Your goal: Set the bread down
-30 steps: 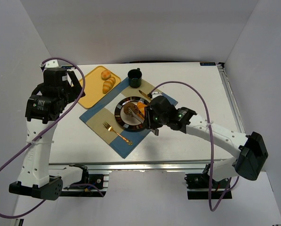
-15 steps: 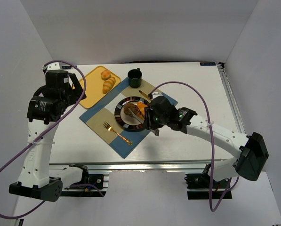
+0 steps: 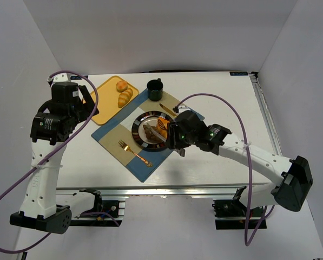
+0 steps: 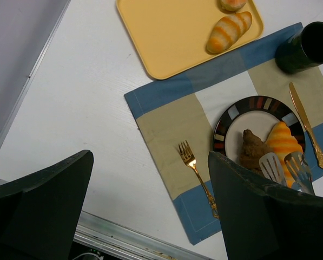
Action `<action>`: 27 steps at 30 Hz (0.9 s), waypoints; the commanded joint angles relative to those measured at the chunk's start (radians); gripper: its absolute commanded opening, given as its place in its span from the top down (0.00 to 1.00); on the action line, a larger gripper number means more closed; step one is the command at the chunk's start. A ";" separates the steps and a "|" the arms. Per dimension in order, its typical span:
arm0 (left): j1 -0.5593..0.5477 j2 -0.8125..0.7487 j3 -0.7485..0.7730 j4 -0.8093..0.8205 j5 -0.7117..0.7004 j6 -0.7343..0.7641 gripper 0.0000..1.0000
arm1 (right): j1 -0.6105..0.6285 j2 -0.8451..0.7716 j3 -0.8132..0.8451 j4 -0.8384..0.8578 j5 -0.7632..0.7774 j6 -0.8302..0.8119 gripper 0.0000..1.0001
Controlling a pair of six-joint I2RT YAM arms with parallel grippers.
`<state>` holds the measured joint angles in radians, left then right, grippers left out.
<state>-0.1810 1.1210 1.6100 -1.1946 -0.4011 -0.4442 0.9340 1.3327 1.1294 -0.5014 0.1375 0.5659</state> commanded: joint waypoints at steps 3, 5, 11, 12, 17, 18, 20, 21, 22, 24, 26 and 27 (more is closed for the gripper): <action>-0.005 -0.021 -0.002 0.023 0.007 -0.007 0.02 | -0.001 -0.073 0.056 -0.058 0.131 0.049 0.49; -0.005 -0.020 -0.001 0.029 0.007 -0.011 0.02 | -0.003 -0.099 0.084 -0.113 0.267 0.084 0.49; -0.005 -0.012 0.005 0.044 0.031 -0.008 0.02 | -0.102 -0.183 0.066 -0.424 0.526 0.412 0.48; -0.005 -0.010 0.005 0.044 0.039 -0.005 0.02 | -0.128 -0.197 0.023 -0.436 0.524 0.452 0.48; -0.005 -0.013 -0.010 0.061 0.057 0.001 0.02 | -0.368 -0.239 -0.144 -0.365 0.369 0.445 0.49; -0.005 -0.010 -0.009 0.062 0.061 0.002 0.02 | -0.391 -0.237 -0.169 -0.318 0.350 0.439 0.49; -0.005 -0.009 -0.010 0.064 0.065 0.006 0.02 | -0.435 -0.221 -0.227 -0.263 0.295 0.411 0.50; -0.005 -0.007 -0.010 0.066 0.065 0.009 0.02 | -0.443 -0.207 -0.243 -0.231 0.278 0.398 0.49; -0.003 -0.007 -0.012 0.067 0.067 0.012 0.02 | -0.452 -0.167 -0.256 -0.197 0.261 0.391 0.49; -0.003 -0.006 -0.015 0.067 0.068 0.016 0.02 | -0.455 -0.123 -0.264 -0.164 0.219 0.375 0.49; -0.005 -0.006 -0.022 0.070 0.068 0.019 0.02 | -0.455 -0.049 -0.272 -0.129 0.182 0.370 0.49; -0.005 -0.006 -0.025 0.073 0.070 0.019 0.02 | -0.454 -0.024 -0.273 -0.120 0.171 0.370 0.49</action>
<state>-0.1810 1.1229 1.5936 -1.1427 -0.3466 -0.4385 0.4824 1.2545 0.8608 -0.7280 0.3786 0.9463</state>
